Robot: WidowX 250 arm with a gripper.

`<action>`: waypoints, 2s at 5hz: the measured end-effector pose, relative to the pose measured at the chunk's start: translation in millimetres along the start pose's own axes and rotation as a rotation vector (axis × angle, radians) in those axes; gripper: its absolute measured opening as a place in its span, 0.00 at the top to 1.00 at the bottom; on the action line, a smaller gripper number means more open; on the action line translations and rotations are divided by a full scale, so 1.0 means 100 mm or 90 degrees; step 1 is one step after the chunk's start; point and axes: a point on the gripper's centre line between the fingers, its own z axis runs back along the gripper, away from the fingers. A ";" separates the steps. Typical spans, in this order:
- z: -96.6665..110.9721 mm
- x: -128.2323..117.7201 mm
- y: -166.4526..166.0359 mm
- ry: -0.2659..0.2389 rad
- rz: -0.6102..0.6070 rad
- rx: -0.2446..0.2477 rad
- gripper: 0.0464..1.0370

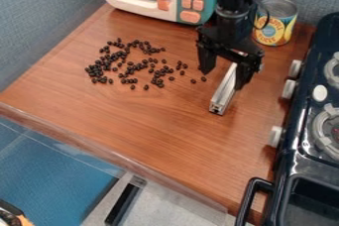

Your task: Sweep into pile

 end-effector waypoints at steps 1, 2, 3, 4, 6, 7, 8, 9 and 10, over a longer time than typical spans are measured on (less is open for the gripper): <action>-0.07 -0.04 -0.04 0.000 -0.002 -0.003 0.04; -0.16 -0.06 -0.22 0.012 -0.021 -0.016 0.04; -0.18 -0.04 -0.25 0.009 -0.021 -0.028 0.04; -0.23 0.02 -0.26 0.010 -0.026 -0.030 0.04; -0.15 0.20 -0.25 -0.008 -0.022 -0.030 0.04; -0.22 0.19 -0.22 0.005 -0.017 -0.029 0.09; -0.25 0.18 -0.17 -0.001 0.001 -0.029 0.38; -0.29 0.11 -0.13 0.008 0.004 -0.016 0.63; -0.29 0.05 -0.12 0.012 -0.003 -0.020 0.63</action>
